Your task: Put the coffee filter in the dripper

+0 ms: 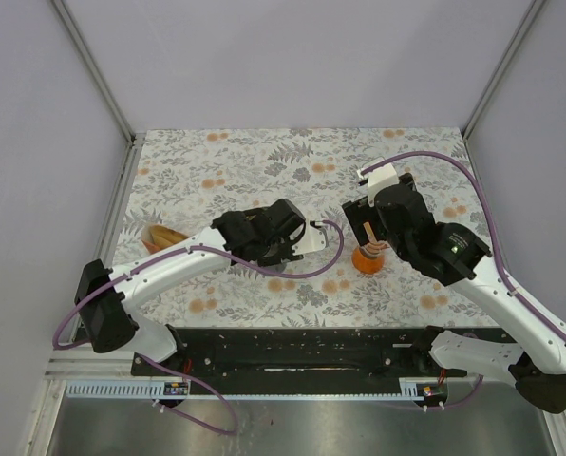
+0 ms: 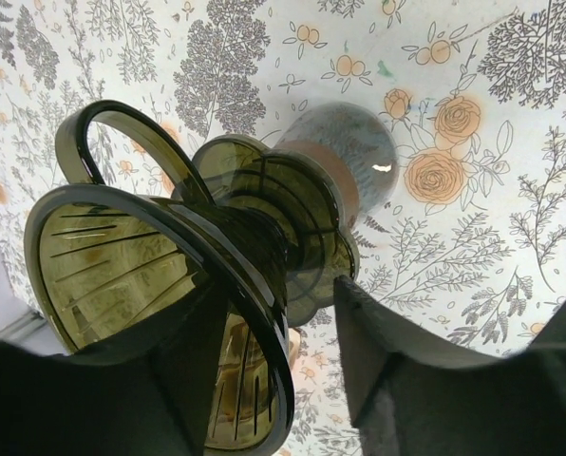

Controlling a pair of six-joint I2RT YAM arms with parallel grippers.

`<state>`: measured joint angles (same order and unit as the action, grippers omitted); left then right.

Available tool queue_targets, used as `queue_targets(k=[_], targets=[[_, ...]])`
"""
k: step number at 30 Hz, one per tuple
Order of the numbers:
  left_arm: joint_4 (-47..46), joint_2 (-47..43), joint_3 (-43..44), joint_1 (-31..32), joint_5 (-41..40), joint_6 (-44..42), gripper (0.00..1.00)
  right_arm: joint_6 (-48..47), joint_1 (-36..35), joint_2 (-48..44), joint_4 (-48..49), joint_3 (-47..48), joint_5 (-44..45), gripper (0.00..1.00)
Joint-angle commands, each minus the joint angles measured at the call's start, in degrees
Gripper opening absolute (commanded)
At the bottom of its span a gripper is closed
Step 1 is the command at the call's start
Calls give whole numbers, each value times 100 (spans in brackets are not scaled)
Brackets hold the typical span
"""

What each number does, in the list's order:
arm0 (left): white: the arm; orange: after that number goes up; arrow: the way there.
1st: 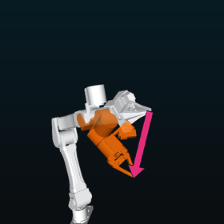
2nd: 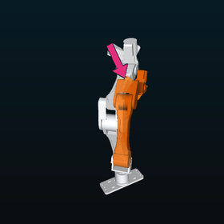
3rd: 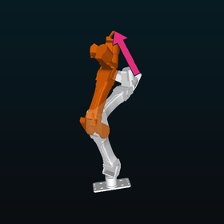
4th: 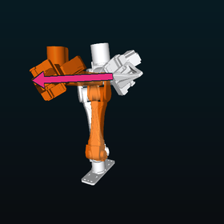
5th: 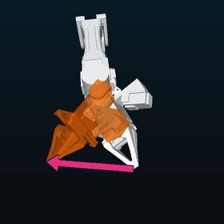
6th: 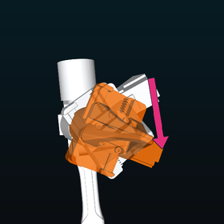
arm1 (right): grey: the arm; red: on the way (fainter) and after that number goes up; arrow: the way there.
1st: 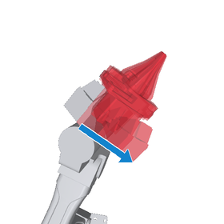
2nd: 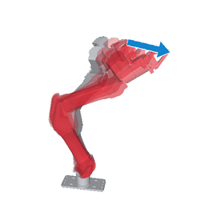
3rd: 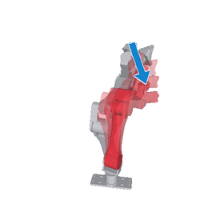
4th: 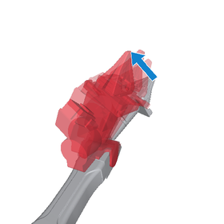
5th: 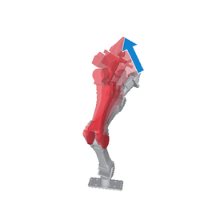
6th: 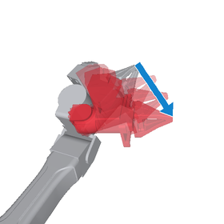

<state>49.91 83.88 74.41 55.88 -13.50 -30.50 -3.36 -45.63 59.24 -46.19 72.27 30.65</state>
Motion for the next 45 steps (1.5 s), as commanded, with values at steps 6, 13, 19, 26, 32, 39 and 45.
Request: queue_targets(k=[6,13,19,26,32,39,45], targets=[[168,-450,442,28,154,62,80,-25,19,-9,190,33,-95,100],[475,-1232,934,-59,374,246,95,10,19,34,199,112,-244,100],[924,-1830,1093,-1067,471,589,98,-25,19,78,199,226,-551,99],[1135,-2209,602,-3229,734,572,82,-60,19,351,339,560,-1201,96],[1275,-2095,92,-4277,1471,-68,55,-174,19,413,523,411,-1413,96],[1004,-1788,-760,-4287,1746,-1123,50,-376,19,351,620,147,-1475,97],[792,-928,-701,-4296,1640,-1302,48,-508,19,342,629,-11,-1466,98]])
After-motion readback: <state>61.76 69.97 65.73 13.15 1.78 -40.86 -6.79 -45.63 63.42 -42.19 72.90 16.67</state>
